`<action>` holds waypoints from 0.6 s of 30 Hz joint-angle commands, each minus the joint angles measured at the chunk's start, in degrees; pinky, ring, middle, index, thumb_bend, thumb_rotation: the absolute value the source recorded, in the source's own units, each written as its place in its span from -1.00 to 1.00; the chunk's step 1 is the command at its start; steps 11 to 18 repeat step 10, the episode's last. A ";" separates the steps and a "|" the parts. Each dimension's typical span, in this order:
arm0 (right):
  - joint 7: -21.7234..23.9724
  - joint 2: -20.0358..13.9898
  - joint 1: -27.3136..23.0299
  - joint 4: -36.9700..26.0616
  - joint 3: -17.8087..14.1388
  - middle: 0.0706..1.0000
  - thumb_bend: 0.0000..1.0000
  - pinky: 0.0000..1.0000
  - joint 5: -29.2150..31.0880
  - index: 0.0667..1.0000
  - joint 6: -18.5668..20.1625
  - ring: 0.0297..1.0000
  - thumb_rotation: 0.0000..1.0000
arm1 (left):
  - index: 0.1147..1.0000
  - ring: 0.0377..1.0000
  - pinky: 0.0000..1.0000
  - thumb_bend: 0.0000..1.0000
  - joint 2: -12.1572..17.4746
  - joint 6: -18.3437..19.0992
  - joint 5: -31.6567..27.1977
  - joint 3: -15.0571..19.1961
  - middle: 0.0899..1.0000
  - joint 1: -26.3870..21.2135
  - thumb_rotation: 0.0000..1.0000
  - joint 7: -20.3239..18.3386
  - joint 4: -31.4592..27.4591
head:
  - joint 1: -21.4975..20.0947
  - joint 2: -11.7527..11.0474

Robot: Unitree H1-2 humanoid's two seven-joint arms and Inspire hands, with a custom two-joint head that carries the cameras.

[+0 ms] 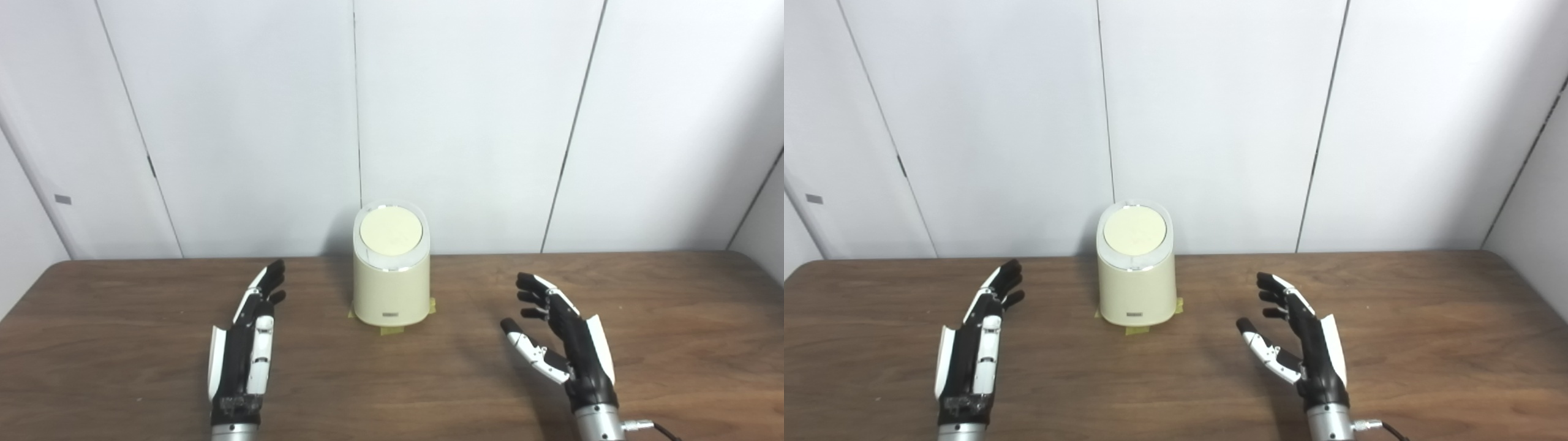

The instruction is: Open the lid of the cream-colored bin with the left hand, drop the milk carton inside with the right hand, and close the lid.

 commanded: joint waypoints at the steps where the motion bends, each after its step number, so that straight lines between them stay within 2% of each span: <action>1: -0.33 0.87 1.29 0.86 -0.05 0.56 -0.60 0.36 0.29 0.54 -2.76 0.54 -0.37 | 0.69 0.74 0.65 -0.61 0.91 -0.32 1.85 0.46 0.74 1.48 0.89 -0.24 2.01 | -0.09 0.09; 9: -0.59 0.65 1.69 1.12 -0.45 0.54 -0.59 0.34 -0.22 0.54 -2.85 0.51 -0.21 | 0.66 0.72 0.61 -0.62 0.72 0.40 1.12 0.93 0.72 1.65 0.77 -1.09 3.12 | 0.07 0.14; 18: -0.58 0.59 1.59 1.51 -0.52 0.55 -0.59 0.35 -0.10 0.54 -3.05 0.52 -0.20 | 0.66 0.72 0.61 -0.62 0.68 0.70 0.96 1.02 0.73 1.65 0.77 -1.19 3.05 | 0.03 0.06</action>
